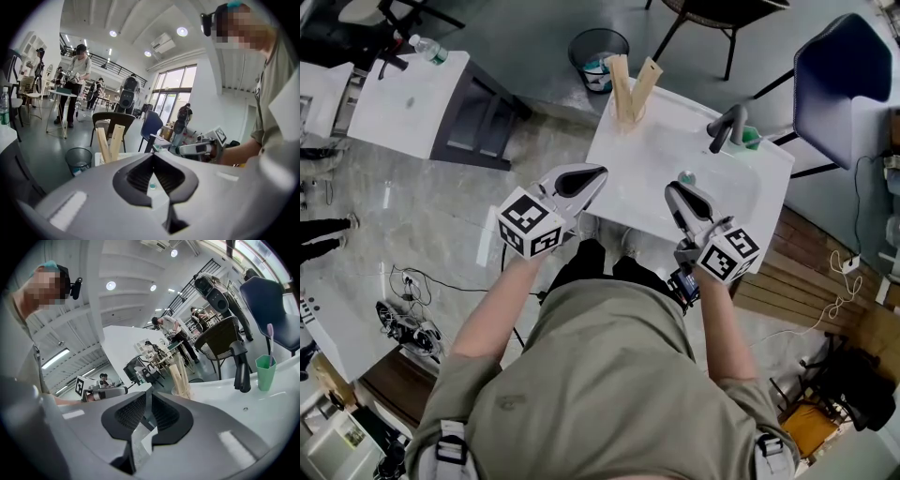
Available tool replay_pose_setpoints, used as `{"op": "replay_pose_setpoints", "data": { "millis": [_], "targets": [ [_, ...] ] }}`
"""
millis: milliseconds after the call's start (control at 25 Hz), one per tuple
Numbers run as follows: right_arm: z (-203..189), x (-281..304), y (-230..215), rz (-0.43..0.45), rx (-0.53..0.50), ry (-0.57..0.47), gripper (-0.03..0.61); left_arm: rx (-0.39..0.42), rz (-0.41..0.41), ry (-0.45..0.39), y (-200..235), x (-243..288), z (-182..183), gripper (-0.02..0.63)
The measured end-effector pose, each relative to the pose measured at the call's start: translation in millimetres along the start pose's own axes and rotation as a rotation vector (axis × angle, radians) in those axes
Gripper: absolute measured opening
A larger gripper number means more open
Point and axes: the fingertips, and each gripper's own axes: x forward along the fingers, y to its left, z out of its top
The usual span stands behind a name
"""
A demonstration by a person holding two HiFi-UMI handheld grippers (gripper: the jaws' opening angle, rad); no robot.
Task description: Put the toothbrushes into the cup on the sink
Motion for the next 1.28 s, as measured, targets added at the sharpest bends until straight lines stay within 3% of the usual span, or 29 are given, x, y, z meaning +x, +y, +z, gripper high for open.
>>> {"op": "replay_pose_setpoints", "data": {
  "millis": [320, 1280],
  "targets": [
    [-1.8, -2.2, 7.6, 0.026, -0.011, 0.019, 0.015, -0.028, -0.012, 0.028, -14.0, 1.2, -22.4, 0.006],
    [-6.2, -5.7, 11.2, 0.054, -0.034, 0.063, 0.011, -0.031, -0.007, 0.013, -23.6, 7.0, -21.7, 0.006]
  ]
}}
